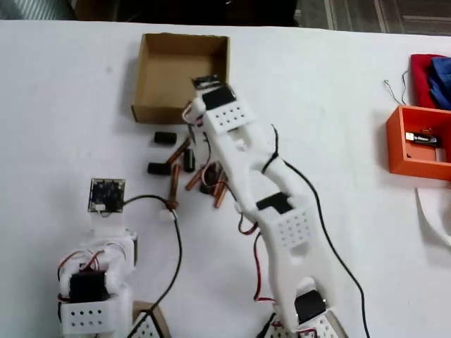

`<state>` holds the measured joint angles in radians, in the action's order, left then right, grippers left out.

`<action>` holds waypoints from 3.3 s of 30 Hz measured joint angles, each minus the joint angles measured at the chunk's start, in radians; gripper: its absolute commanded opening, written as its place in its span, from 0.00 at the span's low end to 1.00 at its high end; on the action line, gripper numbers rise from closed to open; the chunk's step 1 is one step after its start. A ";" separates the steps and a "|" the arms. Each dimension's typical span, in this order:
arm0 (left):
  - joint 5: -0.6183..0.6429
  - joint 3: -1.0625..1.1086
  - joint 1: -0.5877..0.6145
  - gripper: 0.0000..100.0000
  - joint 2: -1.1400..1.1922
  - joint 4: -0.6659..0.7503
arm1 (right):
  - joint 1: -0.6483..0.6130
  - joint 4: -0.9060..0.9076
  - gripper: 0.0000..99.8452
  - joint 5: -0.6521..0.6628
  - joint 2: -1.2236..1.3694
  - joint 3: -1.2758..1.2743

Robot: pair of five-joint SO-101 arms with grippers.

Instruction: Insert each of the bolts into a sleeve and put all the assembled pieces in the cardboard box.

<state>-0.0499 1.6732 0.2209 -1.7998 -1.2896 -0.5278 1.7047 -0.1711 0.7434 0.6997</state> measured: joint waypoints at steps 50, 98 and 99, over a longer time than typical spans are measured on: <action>0.000 0.000 0.000 0.03 0.000 0.000 | -0.048 0.041 0.02 0.109 0.242 0.143; 0.000 0.000 0.000 0.03 0.000 0.000 | 0.445 -0.514 0.02 0.442 -1.978 -1.355; -0.009 0.000 0.000 0.03 0.000 0.000 | 0.451 -0.506 0.02 0.442 -1.978 -1.355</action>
<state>-0.0591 1.6732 0.2209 -1.7998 -1.2896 -0.0767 1.1983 0.2708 -1.2344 -0.6552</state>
